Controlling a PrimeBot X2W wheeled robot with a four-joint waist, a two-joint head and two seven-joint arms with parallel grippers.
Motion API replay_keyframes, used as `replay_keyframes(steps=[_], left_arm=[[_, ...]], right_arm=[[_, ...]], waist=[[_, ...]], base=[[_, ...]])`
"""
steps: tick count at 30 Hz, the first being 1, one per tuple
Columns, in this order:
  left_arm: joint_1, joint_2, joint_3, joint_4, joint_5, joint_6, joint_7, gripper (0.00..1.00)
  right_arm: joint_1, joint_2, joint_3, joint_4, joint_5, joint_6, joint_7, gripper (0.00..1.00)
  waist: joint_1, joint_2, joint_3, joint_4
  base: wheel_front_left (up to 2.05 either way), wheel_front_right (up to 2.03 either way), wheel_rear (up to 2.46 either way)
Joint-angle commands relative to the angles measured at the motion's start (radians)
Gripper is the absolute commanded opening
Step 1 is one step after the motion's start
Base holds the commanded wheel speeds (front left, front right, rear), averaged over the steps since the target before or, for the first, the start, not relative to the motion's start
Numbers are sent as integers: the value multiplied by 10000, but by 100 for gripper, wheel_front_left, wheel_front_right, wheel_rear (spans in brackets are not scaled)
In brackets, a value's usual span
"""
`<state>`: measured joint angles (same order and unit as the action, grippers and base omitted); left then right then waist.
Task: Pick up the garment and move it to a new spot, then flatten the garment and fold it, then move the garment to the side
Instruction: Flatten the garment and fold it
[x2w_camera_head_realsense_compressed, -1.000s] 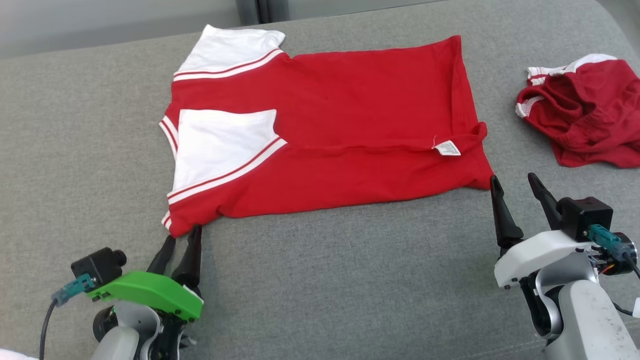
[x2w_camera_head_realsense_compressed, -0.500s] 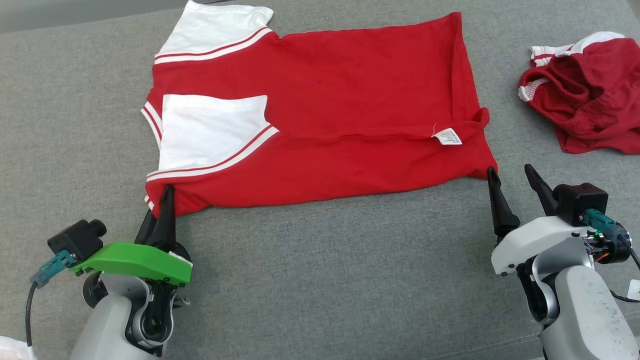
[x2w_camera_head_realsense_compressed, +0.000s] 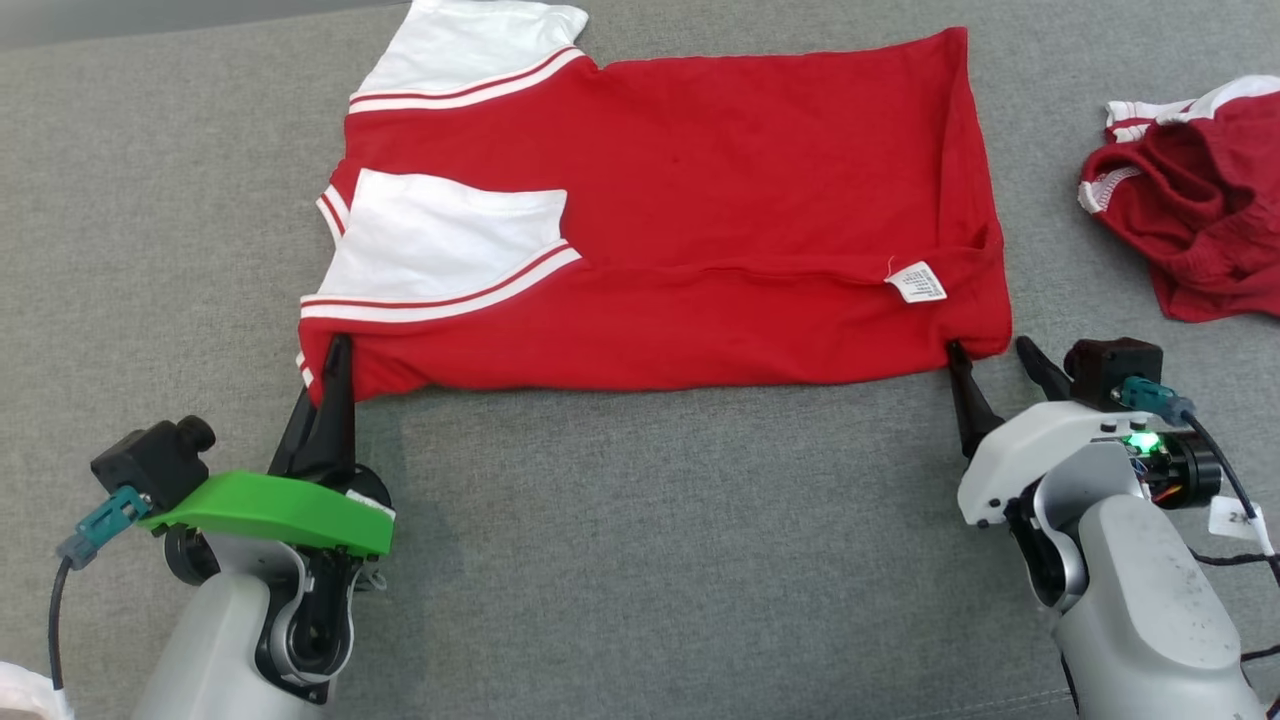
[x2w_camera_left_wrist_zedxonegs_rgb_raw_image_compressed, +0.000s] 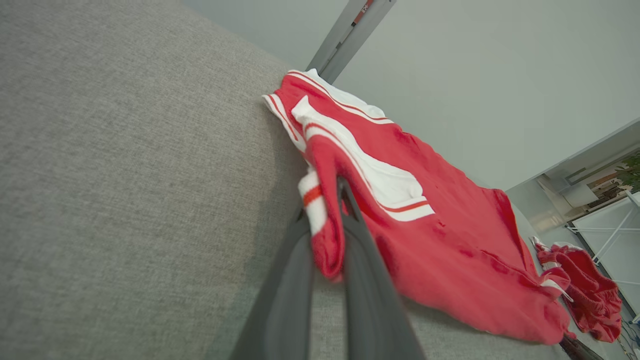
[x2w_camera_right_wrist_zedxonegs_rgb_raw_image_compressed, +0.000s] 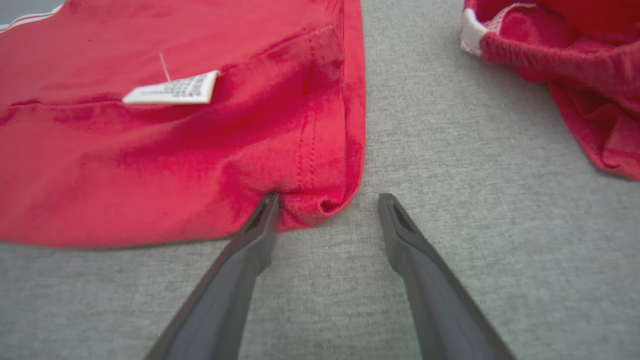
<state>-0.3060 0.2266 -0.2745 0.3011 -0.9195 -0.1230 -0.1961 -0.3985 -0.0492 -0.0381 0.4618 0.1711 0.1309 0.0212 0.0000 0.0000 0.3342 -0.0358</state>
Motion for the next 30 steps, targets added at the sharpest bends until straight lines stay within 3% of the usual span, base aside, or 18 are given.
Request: replay_keyframes(steps=[1, 3, 5, 11, 17, 26, 30], left_arm=[[14, 57, -1, -33, 121, -4, -49, 0], [41, 69, -16, -91, 138, 29, -68, 0], [72, 96, -16, -137, 171, 36, -91, 0], [321, 278, 34, -557, 282, 78, -208, 0], [1182, 583, 28, -1732, 405, 359, -111, 0], [3702, 1095, -329, -4179, 423, 1373, 770, 0], [4525, 1220, -395, -4611, 278, 1684, 1029, 0]], right_arm=[[-130, -31, 106, 227, 67, -6, 124, 51], [-295, -14, 238, 519, 37, -3, 226, 29], [-489, -7, 284, 648, 106, -3, 166, 0], [-856, -43, 92, 338, 200, -8, -277, 0], [-232, -39, -145, -866, 531, -8, -92, 0], [2482, -37, -534, -3861, 935, -8, 1461, 0], [3668, -36, -690, -4530, 1291, -8, 1862, 0]], waist=[[0, 0, 4, 35], [0, 0, -9, 62], [0, 0, -32, 80], [0, 0, -324, 60], [0, 0, -799, 97], [0, 0, -1210, 246], [0, 0, -1217, 254]], base=[[0, 0, 0], [0, 0, 0], [0, 0, 0], [0, 0, 0], [0, 0, 0], [0, 0, 0], [0, 0, 0]])
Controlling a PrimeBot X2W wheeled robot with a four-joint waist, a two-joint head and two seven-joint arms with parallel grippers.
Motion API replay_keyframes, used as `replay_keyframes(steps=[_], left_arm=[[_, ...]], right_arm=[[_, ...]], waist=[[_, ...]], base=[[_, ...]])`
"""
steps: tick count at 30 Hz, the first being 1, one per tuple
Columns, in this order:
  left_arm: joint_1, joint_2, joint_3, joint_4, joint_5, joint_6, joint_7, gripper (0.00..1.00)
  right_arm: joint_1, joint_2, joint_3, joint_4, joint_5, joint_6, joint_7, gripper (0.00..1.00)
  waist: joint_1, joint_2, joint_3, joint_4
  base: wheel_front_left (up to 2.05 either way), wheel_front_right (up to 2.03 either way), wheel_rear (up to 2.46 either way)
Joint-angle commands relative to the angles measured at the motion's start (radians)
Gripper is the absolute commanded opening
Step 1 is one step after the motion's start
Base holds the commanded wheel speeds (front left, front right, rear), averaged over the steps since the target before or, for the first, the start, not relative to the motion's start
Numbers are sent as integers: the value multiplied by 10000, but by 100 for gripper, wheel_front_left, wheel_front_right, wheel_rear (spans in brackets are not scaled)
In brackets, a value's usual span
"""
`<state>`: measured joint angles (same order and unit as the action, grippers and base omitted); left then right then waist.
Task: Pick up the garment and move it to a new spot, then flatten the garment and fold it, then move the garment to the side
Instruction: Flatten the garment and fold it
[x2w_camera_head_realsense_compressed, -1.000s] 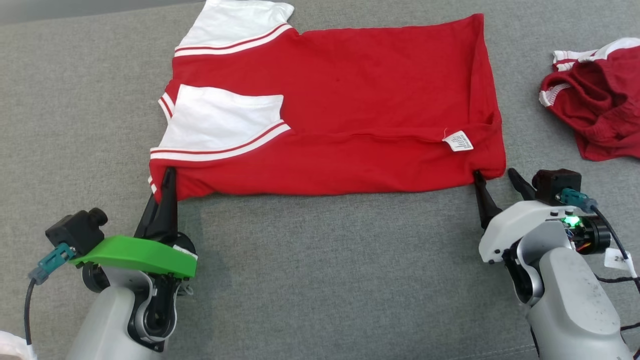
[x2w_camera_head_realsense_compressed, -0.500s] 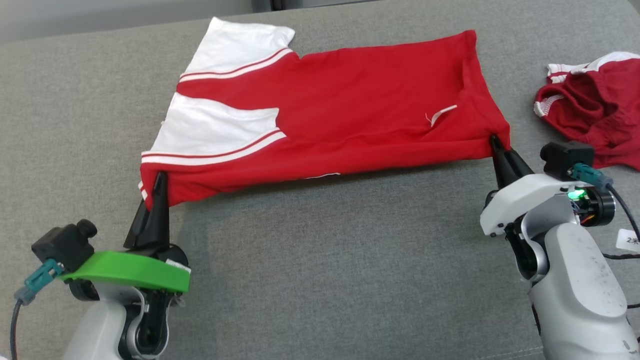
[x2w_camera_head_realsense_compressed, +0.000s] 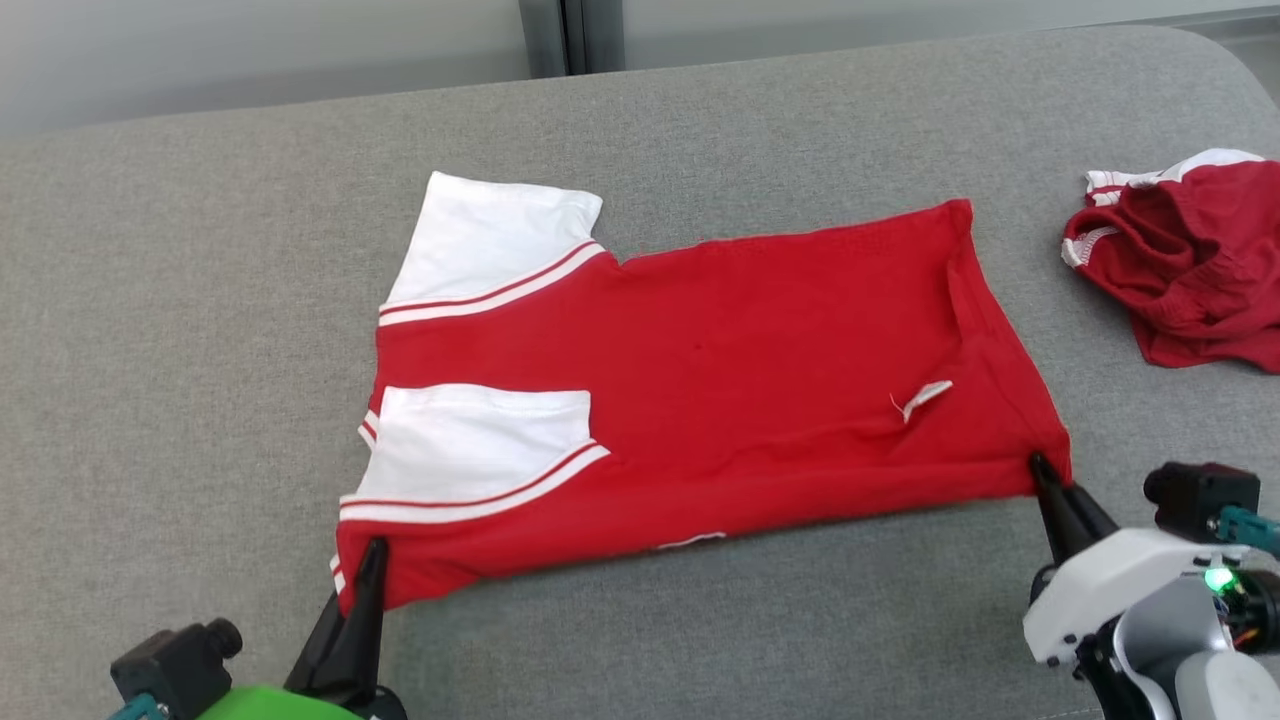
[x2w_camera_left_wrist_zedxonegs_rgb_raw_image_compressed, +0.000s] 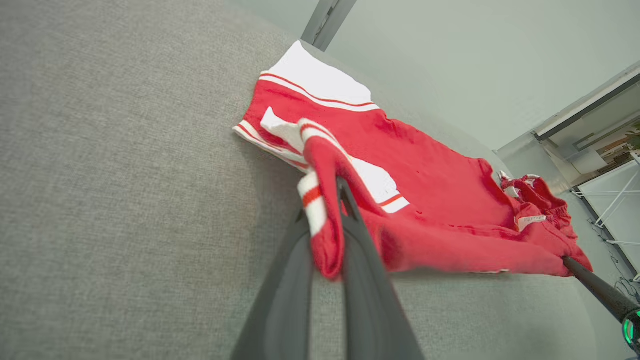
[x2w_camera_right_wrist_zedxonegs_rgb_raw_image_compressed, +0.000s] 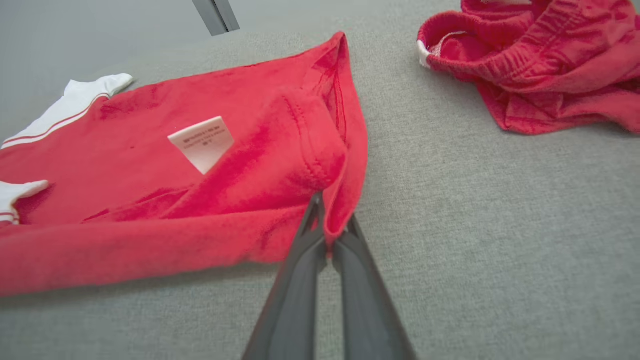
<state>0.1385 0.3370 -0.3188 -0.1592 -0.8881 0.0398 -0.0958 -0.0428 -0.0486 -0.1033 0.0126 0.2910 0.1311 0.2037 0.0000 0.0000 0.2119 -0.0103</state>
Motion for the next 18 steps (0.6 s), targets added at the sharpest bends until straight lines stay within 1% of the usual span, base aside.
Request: replay_keyframes(steps=[1, 5, 6, 7, 8, 9, 10, 14, 18], left_arm=[[213, 139, 34, 0, -62, 109, 71, 0], [479, 113, 18, 321, -204, 204, 204, 0], [493, 105, -5, 399, -207, 196, 198, 8], [511, 76, -39, 583, -243, 171, 223, 49], [506, 91, -70, 699, -214, 161, 243, 85], [484, 127, -90, 864, -128, 191, 252, 100], [464, 154, -116, 951, -75, 207, 259, 100], [372, 289, -35, 1108, 66, 254, 129, 100], [59, 690, 138, 842, 435, 318, 48, 100]], right_arm=[[305, -42, -54, -110, 140, -10, 64, 0], [836, -45, -127, -212, -187, -11, 84, 0], [875, -46, -130, -186, -167, -11, 59, 0], [929, -46, -111, -121, -137, -11, 3, 18], [949, -46, -120, -74, -111, -11, -39, 29], [958, -48, -139, -26, -102, -11, -85, 70], [971, -48, -169, 17, -108, -11, -138, 100], [976, -40, -251, 60, -104, -11, -344, 100], [903, -40, -411, -161, -197, -11, -559, 100]], waist=[[0, 0, 15, -5], [0, 0, 58, -65], [0, 0, 62, -82], [0, 0, 73, -118], [0, 0, 76, -138], [0, 0, 75, -161], [0, 0, 72, -180], [0, 0, 51, -271], [0, 0, -13, -379]], base=[[0, 0, 0], [0, 0, 0], [0, 0, 0], [0, 0, 0], [0, 0, 0], [0, 0, 0], [0, 0, 0], [0, 0, 0], [0, 0, 0]])
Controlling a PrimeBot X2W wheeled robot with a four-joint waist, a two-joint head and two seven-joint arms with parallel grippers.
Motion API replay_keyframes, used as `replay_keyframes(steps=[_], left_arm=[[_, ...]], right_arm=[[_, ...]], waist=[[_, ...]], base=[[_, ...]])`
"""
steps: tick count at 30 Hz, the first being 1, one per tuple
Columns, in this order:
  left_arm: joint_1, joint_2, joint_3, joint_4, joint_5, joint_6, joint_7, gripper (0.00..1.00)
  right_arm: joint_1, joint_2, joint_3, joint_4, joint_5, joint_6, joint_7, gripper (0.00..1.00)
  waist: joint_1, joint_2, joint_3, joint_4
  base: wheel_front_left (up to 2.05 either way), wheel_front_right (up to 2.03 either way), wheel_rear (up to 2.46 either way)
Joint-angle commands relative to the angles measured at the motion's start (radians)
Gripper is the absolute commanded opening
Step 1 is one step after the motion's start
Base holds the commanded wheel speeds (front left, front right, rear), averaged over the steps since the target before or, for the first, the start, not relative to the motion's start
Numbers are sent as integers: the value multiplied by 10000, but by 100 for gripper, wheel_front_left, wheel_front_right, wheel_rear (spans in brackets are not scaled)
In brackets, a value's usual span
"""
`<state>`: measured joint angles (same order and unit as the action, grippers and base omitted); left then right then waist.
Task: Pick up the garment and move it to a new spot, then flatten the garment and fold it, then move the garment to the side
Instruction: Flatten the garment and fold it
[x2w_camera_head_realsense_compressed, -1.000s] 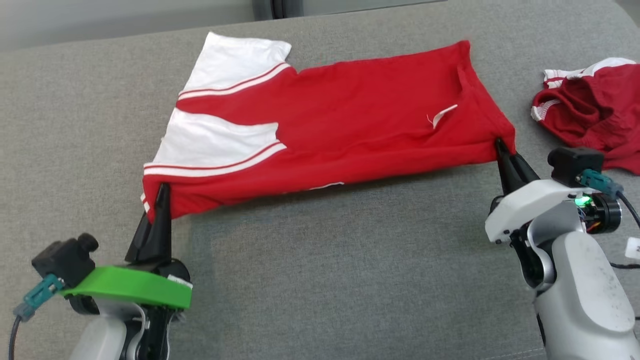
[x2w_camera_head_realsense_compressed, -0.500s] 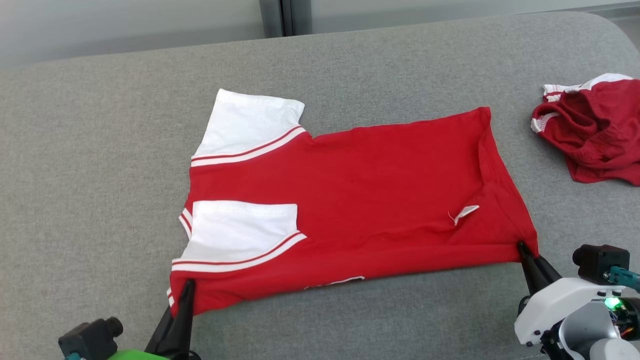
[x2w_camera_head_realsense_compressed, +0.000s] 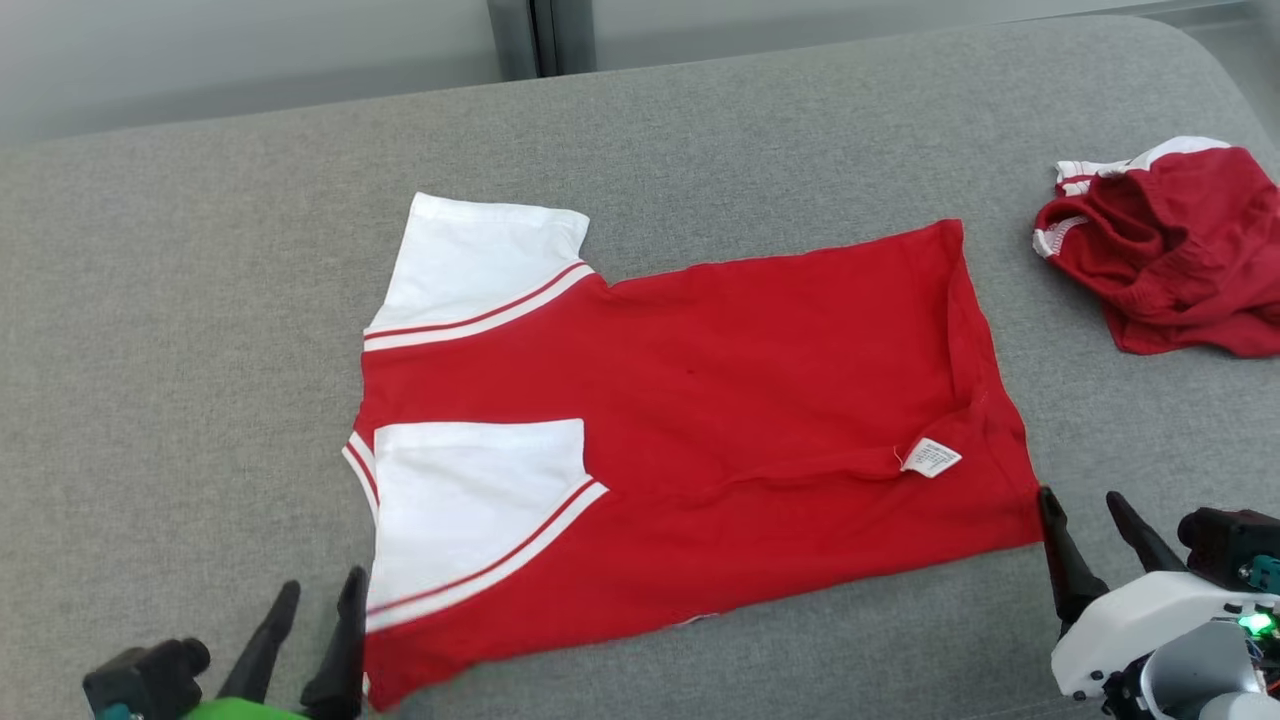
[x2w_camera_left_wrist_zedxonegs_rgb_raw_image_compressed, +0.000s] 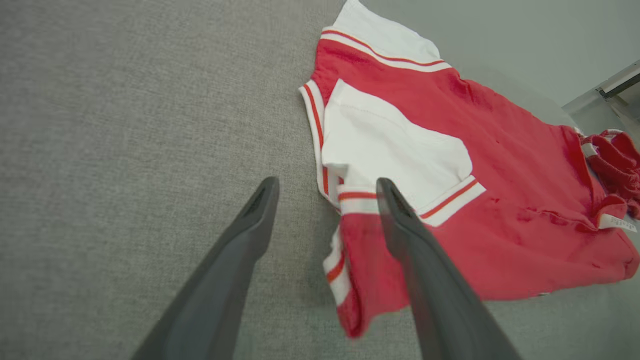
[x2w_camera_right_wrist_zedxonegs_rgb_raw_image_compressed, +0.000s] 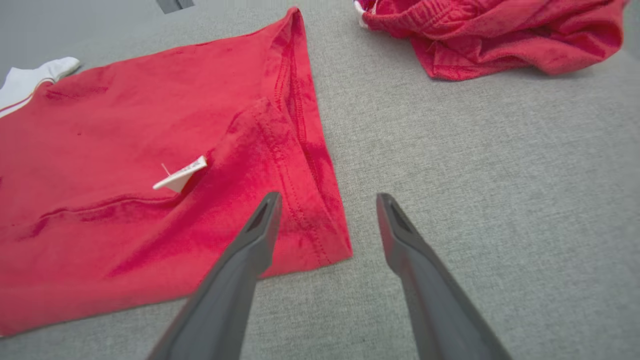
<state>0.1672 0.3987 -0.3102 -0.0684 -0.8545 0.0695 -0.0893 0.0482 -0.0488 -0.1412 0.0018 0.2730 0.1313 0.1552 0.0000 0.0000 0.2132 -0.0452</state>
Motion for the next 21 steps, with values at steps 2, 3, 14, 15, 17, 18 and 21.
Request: replay_keyframes(steps=[2, 3, 14, 15, 17, 18, 21], left_arm=[[-524, 332, 149, -276, 247, -5, 75, 100], [-747, 553, 198, -394, 344, -27, 194, 100], [-5625, 2498, 109, -319, 1208, -1024, 2681, 100], [-6133, 2566, -11, -150, 1222, -1166, 3000, 100], [-7031, 2638, -215, 193, 1279, -1355, 3552, 100], [-7370, 2674, -323, 354, 1297, -1427, 3797, 100], [-8497, 2712, -665, 1072, 1276, -1671, 4482, 100]], right_arm=[[-168, -38, -93, -211, -114, -13, -188, 100], [-266, -38, -91, -292, -183, -13, -246, 100], [-1835, -41, 657, -567, -1277, -13, -134, 100], [-2046, -37, 745, -537, -1397, -13, -131, 100], [-2463, -41, 957, -464, -1567, -13, -180, 100], [-2631, -41, 1055, -432, -1586, -13, -196, 100], [-3230, -51, 1405, -264, -1578, -13, -273, 100]], waist=[[0, 0, -36, -73], [0, 0, -35, -91], [0, 0, 754, -457], [0, 0, 908, -539], [0, 0, 1214, -725], [0, 0, 1370, -820], [0, 0, 1850, -1110]], base=[[0, 0, 0], [0, 0, 0], [0, 0, 0], [0, 0, 0], [0, 0, 0], [0, 0, 0], [0, 0, 0]])
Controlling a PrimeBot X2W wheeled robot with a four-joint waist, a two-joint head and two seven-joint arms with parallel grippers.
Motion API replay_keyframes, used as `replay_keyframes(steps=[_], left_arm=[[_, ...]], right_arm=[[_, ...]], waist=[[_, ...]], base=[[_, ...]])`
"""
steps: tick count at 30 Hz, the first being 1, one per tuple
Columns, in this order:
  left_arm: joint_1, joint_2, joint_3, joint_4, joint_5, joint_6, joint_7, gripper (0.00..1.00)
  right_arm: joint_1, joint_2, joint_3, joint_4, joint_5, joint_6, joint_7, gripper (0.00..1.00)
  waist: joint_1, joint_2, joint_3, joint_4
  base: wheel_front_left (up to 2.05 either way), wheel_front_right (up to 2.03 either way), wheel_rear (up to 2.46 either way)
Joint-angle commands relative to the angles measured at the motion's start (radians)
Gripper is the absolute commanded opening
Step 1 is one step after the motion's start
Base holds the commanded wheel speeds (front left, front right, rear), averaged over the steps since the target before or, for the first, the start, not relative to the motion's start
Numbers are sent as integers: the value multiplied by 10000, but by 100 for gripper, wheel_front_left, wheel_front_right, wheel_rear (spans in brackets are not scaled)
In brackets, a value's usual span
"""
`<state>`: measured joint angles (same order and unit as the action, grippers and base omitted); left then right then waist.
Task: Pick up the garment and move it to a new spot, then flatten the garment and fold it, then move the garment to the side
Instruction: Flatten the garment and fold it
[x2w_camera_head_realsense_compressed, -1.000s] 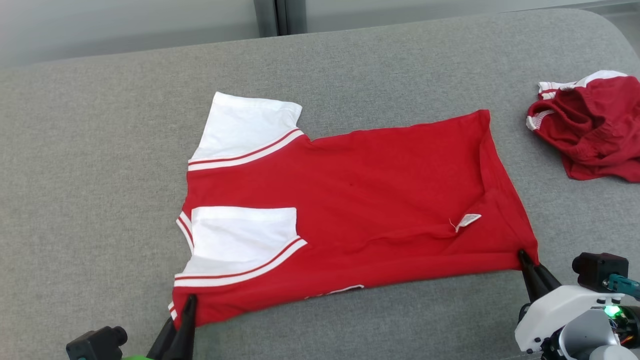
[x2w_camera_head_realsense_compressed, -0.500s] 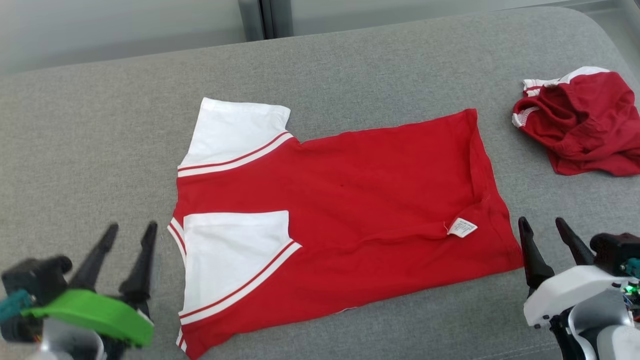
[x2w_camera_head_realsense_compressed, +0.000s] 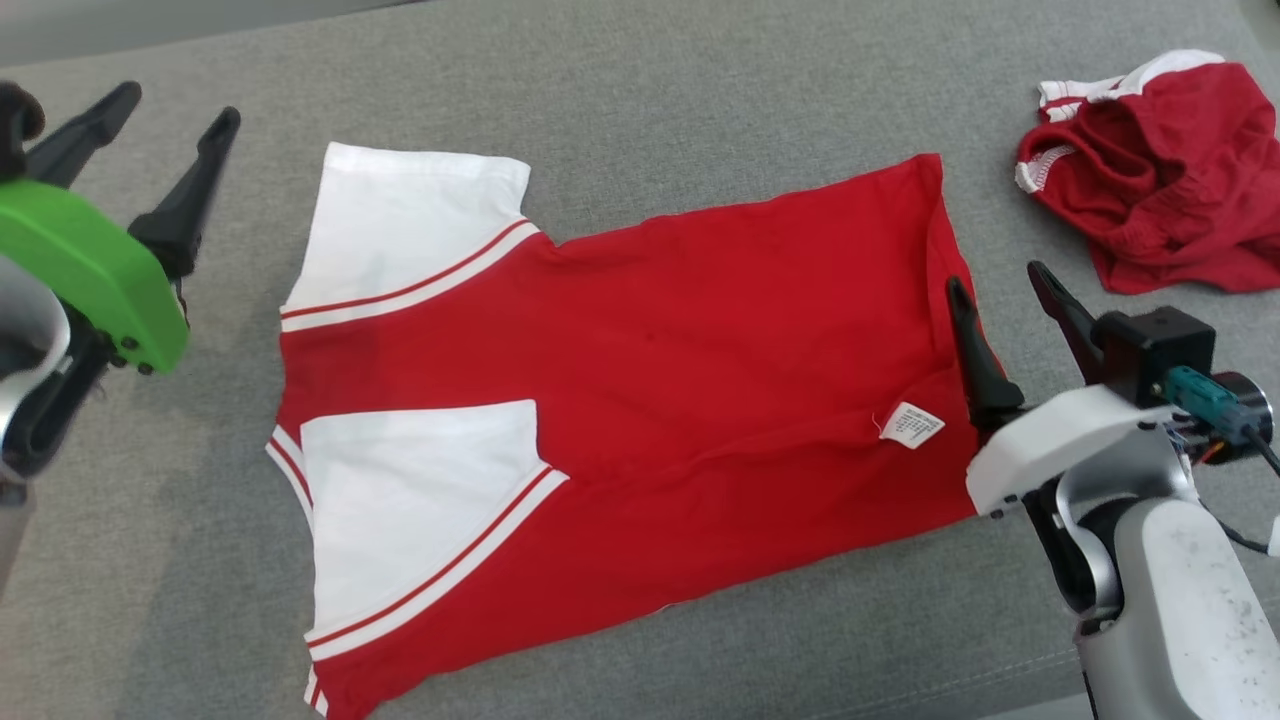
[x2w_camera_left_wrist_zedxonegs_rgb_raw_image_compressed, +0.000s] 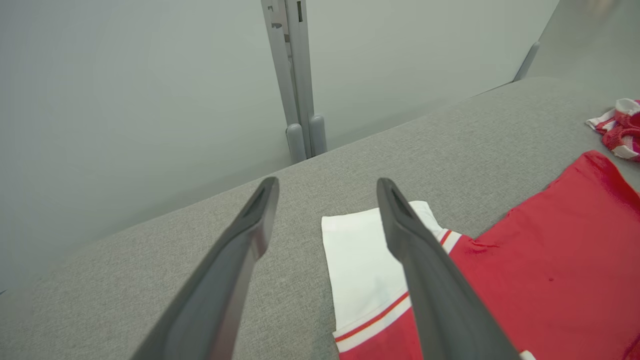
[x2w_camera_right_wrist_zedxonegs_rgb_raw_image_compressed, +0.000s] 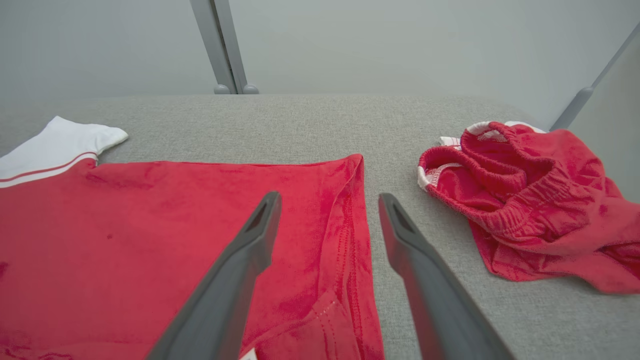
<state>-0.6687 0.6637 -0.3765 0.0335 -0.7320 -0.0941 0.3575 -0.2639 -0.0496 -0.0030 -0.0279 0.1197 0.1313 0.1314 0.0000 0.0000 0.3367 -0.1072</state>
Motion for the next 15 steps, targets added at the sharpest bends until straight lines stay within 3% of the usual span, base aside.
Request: replay_keyframes(steps=[1, 15], left_arm=[[-388, 48, -88, 282, 19, -78, 191, 100], [-2344, 68, -917, 3189, -286, -340, 1222, 100]], right_arm=[[-286, -44, 131, 75, -41, -13, -57, 100], [-2075, -42, 1010, 965, 197, -13, -681, 100]], waist=[[0, 0, 777, -588], [0, 0, 2371, -1556]], base=[[0, 0, 0], [0, 0, 0]])
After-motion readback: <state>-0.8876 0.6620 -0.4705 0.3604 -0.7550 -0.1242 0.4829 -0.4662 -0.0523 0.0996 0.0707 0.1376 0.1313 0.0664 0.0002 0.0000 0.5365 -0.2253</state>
